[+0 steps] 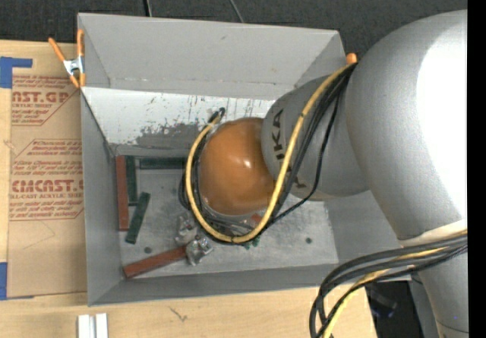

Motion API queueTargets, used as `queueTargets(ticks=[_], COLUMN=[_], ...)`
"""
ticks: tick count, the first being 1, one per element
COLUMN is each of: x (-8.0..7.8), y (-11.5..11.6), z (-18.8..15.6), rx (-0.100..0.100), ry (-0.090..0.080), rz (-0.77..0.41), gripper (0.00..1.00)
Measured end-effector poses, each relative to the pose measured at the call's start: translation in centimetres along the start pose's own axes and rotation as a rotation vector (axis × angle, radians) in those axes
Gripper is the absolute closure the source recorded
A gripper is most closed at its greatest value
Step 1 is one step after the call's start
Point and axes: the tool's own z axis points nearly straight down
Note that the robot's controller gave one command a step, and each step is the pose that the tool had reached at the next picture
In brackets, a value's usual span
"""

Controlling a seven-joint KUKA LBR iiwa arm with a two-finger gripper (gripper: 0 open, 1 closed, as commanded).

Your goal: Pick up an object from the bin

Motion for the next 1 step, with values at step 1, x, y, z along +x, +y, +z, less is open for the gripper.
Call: queueTargets(ticks=[1], x=[-2.93], y=[0.62], z=[-14.93], rx=[-0.002], ry=[0.011], rz=[-0.195], gripper=[1.00])
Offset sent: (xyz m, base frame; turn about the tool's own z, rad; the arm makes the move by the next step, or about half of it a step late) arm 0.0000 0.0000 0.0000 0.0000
